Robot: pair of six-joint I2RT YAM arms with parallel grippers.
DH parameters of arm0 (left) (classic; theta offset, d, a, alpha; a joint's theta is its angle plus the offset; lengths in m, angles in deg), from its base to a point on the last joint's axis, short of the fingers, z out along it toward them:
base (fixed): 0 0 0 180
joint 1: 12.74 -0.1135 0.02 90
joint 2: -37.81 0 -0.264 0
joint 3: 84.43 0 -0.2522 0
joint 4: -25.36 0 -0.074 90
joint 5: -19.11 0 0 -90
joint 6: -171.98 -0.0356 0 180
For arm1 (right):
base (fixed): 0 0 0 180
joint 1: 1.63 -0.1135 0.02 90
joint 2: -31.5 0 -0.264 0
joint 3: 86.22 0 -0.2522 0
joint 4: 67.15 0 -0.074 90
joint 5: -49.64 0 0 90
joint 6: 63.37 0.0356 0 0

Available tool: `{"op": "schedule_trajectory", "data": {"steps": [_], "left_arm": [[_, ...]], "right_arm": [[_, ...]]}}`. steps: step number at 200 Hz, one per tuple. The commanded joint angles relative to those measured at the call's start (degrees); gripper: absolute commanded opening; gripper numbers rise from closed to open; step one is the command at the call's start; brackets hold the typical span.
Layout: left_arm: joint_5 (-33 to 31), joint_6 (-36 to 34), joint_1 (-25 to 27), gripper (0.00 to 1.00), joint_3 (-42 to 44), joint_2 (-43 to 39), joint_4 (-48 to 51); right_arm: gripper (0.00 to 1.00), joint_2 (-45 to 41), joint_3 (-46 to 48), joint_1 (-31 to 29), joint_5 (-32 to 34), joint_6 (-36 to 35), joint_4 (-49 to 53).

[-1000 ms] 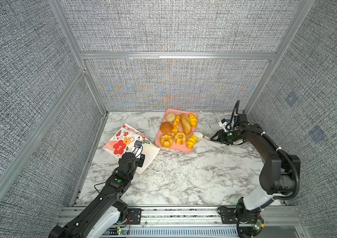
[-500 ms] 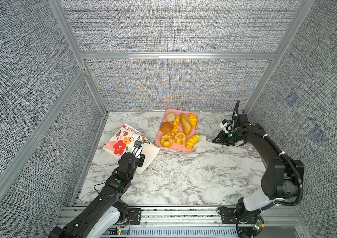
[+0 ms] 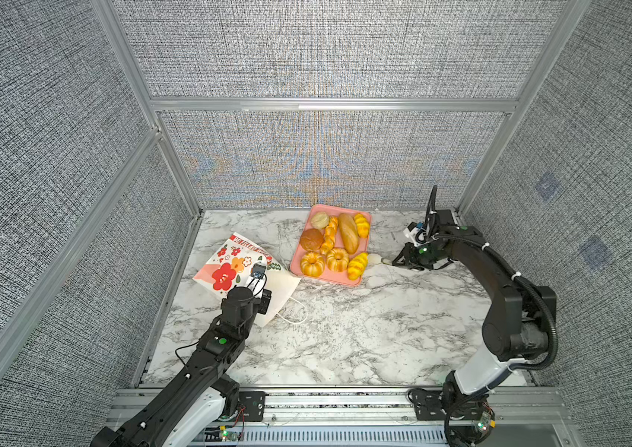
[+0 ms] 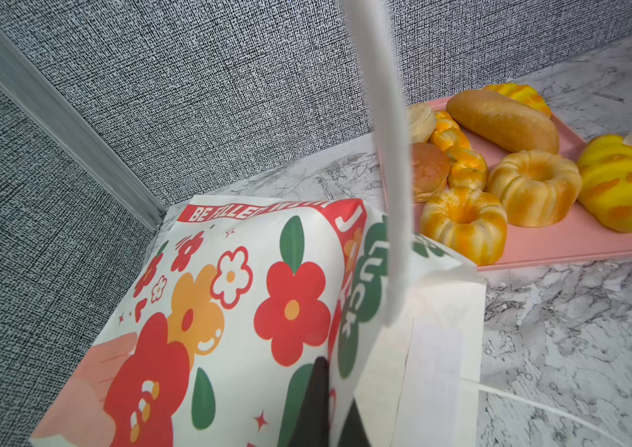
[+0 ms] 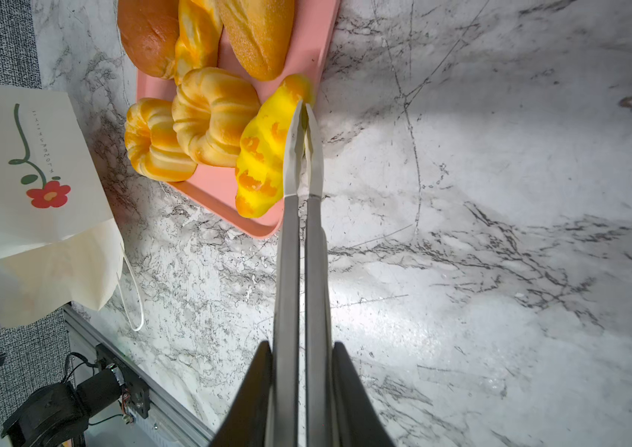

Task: Take the fake bread out of the paper bag

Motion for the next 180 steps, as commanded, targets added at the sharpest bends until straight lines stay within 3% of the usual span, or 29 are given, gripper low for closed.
{"op": "schedule_trajectory", "data": {"steps": [1,62,139,180], "left_arm": [[0.42,0.25,-0.1,0.0,0.12,-0.32,0.61],[0.41,0.26,-0.13,0.0,0.08,-0.58,0.88],[0.25,0.2,-0.13,0.0,0.07,-1.47,1.38],[0.34,0.17,-0.06,0.0,0.07,-1.49,1.12]], "right_arm": [[0.02,0.92,-0.99,-0.75,-0.26,-0.64,-0.45],[0.01,3.27,-1.64,-2.77,0.23,-0.69,-0.86],[0.01,-2.23,-1.18,-2.78,4.46,-0.33,1.67],[0.01,-5.27,0.82,-2.92,3.51,0.11,1.9]]}}
